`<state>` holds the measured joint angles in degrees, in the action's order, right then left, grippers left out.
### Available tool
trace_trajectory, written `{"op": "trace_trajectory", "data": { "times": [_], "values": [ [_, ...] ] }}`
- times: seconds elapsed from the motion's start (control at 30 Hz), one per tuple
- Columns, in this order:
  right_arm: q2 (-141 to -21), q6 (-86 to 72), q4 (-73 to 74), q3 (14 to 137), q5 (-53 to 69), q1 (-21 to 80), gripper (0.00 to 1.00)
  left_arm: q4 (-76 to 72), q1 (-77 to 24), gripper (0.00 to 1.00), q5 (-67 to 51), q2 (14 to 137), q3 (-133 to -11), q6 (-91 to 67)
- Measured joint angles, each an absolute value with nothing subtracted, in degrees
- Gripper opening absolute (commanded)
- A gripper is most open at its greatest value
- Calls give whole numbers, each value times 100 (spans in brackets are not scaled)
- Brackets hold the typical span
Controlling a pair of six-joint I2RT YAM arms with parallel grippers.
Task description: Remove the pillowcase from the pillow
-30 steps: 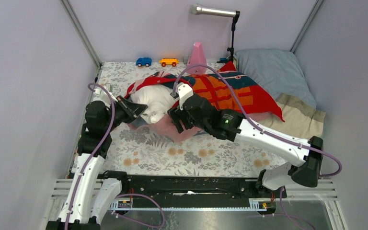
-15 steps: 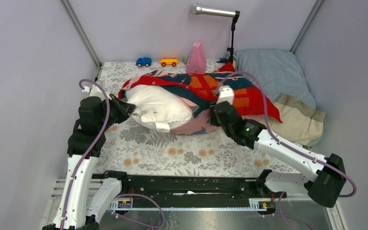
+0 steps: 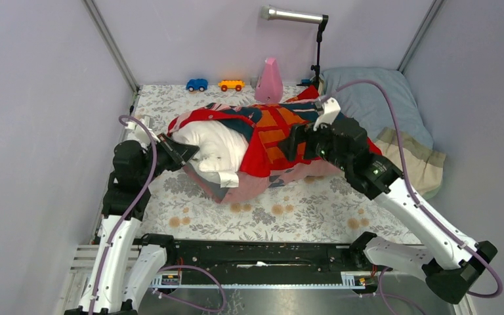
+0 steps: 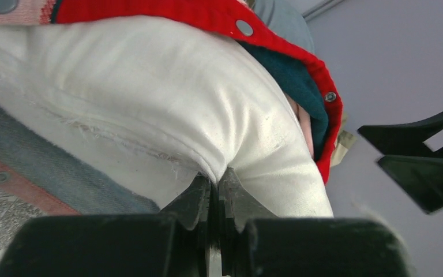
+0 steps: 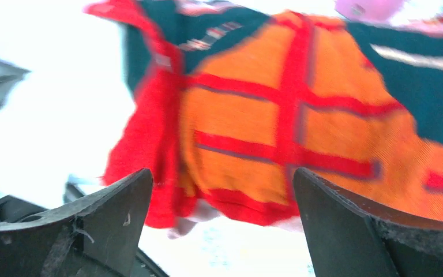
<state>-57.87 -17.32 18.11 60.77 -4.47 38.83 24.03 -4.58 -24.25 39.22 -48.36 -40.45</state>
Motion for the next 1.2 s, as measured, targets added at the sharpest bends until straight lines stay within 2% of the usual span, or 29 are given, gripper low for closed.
{"op": "trace_trajectory", "data": {
  "times": [0.13,0.33,0.57,0.8,1.0,1.03,1.07,1.1,1.13,1.2],
  "values": [
    [-6071,-1474,1793,6890,270,4340,100,1973,-438,0,-2823,3894,-4565,-4215],
    [-7078,-1061,1785,7629,482,5544,100,1398,-438,0,-3358,3850,-4523,-4359],
    [-8103,-849,1914,8396,401,5695,100,1280,-438,0,-3489,3830,-4523,-4383],
    [-8353,-12,1916,8936,644,6320,100,1278,-434,0,-3577,3837,-4523,-4383],
    [-8877,554,2117,9249,84,6639,100,1278,-434,0,-3583,3863,-4523,-4383],
    [-8971,611,2141,9238,-93,6646,95,1284,-434,0,-3581,3872,-4523,-4381],
    [-9039,663,2132,9212,-261,6648,84,1288,-432,0,-3579,3874,-4523,-4379],
    [-9087,720,2106,9161,-432,6657,68,1299,-427,1,-3577,3874,-4523,-4377],
    [-9111,764,2036,9074,-624,6670,52,1313,-425,7,-3573,3874,-4523,-4368],
    [-9113,803,1942,8930,-965,6689,30,1369,-425,30,-3529,3874,-4523,-4338]
  ]
}}
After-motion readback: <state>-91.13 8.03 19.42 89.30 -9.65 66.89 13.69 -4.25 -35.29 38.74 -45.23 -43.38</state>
